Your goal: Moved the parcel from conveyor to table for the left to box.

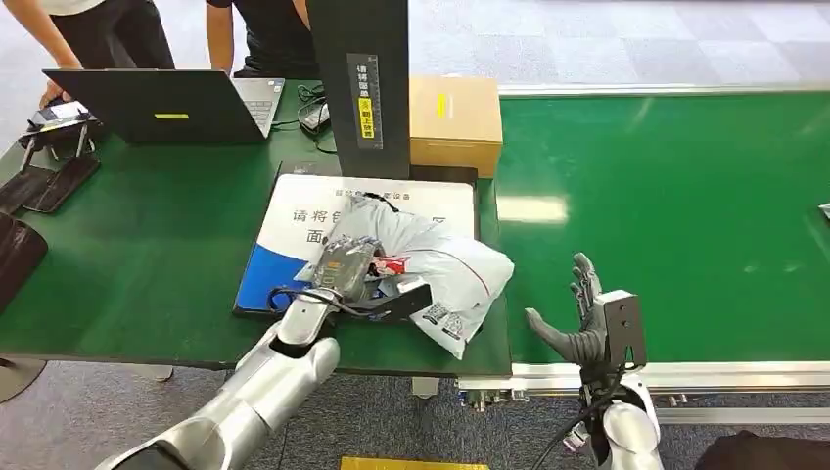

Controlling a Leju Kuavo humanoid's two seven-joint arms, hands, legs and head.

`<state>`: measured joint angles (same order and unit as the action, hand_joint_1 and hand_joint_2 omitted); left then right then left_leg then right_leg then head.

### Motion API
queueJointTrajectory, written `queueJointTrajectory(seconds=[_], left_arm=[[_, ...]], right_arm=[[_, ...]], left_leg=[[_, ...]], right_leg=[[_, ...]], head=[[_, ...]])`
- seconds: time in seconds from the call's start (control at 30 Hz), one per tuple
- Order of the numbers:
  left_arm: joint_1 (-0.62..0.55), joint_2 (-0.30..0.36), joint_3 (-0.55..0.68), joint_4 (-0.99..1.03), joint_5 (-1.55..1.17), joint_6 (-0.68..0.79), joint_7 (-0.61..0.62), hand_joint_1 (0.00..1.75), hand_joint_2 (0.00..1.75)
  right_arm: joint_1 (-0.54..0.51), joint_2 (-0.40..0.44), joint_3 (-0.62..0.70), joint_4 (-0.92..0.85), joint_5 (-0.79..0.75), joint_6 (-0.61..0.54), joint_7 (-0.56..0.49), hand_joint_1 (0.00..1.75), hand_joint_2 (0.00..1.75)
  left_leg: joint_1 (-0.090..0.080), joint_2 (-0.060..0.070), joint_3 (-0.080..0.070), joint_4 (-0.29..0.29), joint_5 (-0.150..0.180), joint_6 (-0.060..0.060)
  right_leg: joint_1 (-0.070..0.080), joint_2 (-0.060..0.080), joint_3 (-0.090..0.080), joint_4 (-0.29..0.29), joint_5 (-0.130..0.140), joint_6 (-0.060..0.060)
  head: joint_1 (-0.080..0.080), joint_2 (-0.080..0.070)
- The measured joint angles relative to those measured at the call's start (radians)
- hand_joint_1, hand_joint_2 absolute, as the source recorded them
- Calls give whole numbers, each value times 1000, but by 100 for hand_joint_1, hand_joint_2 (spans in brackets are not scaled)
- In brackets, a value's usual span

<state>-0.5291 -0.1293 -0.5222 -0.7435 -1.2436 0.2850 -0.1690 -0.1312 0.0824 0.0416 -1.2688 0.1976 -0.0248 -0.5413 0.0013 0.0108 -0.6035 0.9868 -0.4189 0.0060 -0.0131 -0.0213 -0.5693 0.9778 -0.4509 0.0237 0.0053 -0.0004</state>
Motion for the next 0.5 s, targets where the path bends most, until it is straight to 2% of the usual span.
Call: queueJointTrajectory(seconds=[0.33,0.5], left_arm=[[8,1,10,0,1,31,-11,175,175],[18,4,28,0,-5,130,-10,175,175]], right_arm=[[-11,0,0,11,-1,1,-2,0,175],[-25,1,0,24,-1,2,-2,0,175]], left_leg=[[0,0,0,0,0,0],[0,0,0,0,0,0]], right_leg=[[0,0,0,0,0,0],[0,0,0,0,0,0]], head=[[0,0],[0,0]])
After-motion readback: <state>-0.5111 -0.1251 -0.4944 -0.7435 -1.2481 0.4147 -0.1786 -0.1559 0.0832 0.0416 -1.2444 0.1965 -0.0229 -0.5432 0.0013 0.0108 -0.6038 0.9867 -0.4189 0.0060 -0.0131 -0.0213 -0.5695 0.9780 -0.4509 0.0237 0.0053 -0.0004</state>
